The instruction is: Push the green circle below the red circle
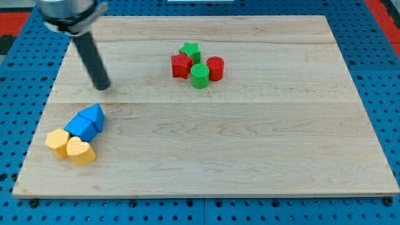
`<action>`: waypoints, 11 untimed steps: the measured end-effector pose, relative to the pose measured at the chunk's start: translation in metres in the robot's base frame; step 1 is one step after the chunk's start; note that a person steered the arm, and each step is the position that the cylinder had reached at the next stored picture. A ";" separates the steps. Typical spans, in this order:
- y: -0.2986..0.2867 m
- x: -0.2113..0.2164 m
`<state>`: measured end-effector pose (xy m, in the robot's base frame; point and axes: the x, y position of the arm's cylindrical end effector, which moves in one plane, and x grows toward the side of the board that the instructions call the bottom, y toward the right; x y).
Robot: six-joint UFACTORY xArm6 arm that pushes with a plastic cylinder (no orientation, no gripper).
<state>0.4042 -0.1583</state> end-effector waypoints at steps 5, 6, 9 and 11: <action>0.190 -0.044; 0.215 0.004; 0.164 0.044; 0.204 -0.022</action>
